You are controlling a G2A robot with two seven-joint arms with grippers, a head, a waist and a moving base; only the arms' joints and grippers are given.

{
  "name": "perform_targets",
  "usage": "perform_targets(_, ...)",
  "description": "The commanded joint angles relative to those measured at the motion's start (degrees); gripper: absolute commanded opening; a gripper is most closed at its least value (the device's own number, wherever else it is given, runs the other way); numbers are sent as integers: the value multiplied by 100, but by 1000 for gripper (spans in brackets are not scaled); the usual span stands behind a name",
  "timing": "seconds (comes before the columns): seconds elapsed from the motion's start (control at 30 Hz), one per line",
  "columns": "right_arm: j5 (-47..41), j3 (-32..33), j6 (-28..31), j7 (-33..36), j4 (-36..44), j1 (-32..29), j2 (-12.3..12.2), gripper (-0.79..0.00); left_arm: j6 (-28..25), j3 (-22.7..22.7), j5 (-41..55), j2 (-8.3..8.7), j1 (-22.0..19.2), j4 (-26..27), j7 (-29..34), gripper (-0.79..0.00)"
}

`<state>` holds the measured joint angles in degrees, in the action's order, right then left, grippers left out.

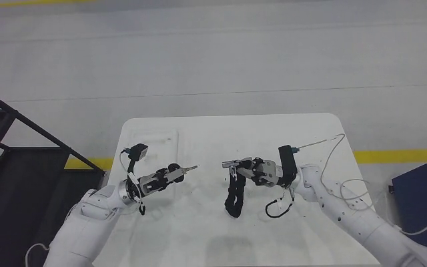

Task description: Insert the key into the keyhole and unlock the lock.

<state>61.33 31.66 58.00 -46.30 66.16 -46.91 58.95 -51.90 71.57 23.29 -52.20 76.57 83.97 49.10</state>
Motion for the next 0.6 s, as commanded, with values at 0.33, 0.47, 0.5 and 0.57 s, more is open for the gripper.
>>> perform_targets(0.33, 105, 24, 0, 244, 302, -131, -16, -785, -255, -761, 556, -196, -569, -506, 72, -785)
perform_targets(0.47, 189, -137, 0, 162, 355, -49, -33, -785, -277, -791, 790, -161, -548, -516, 51, -785)
perform_targets(0.5, 182, -200, 0, 96, 378, -20, -34, -785, -270, -788, 811, -143, -529, -501, 58, -785)
perform_targets(0.57, 144, -318, 0, 2, 386, 48, -38, -785, -258, -786, 812, -102, -490, -465, 70, -785)
